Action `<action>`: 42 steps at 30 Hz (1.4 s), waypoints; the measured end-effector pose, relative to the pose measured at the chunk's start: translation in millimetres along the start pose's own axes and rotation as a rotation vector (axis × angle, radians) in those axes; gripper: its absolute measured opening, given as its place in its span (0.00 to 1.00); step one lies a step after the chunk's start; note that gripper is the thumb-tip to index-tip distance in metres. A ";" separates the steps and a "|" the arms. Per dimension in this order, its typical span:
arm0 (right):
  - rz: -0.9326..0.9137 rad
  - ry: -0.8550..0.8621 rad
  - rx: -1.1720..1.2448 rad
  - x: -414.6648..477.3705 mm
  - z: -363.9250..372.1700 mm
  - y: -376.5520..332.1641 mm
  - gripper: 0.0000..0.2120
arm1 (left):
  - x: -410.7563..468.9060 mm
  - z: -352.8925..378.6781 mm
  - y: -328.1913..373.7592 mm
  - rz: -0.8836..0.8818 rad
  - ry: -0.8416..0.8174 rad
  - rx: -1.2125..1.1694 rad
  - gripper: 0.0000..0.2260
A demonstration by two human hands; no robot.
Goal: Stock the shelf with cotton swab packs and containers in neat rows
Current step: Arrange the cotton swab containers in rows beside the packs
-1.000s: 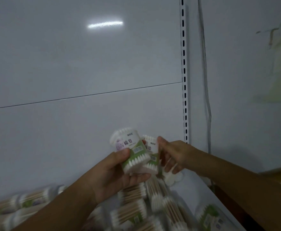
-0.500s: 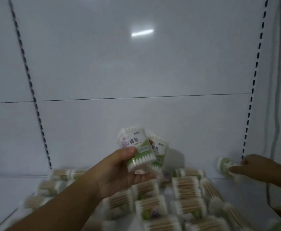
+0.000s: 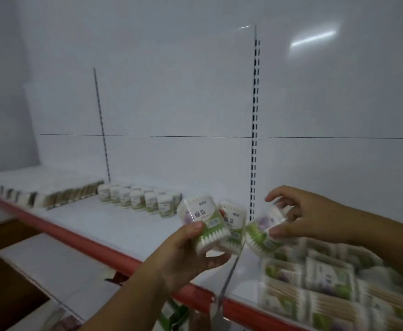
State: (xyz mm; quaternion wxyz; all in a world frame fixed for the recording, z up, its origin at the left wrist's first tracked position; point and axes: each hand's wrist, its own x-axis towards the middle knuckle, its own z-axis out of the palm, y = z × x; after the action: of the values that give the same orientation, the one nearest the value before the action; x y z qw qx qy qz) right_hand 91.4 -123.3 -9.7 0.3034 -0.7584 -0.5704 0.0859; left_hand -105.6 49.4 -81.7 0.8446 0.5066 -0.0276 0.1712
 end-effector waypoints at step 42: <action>-0.187 0.459 -0.409 486.4 443.0 -209.2 0.10 | -29.1 -590.0 294.7 0.056 -0.146 -0.538 0.22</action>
State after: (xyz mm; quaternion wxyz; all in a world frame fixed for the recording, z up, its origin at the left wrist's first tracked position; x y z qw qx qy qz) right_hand -127.1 517.9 -142.9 0.2721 -0.7474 -0.5600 -0.2319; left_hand -301.3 678.4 -124.9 0.9394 0.2742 -0.1471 0.1440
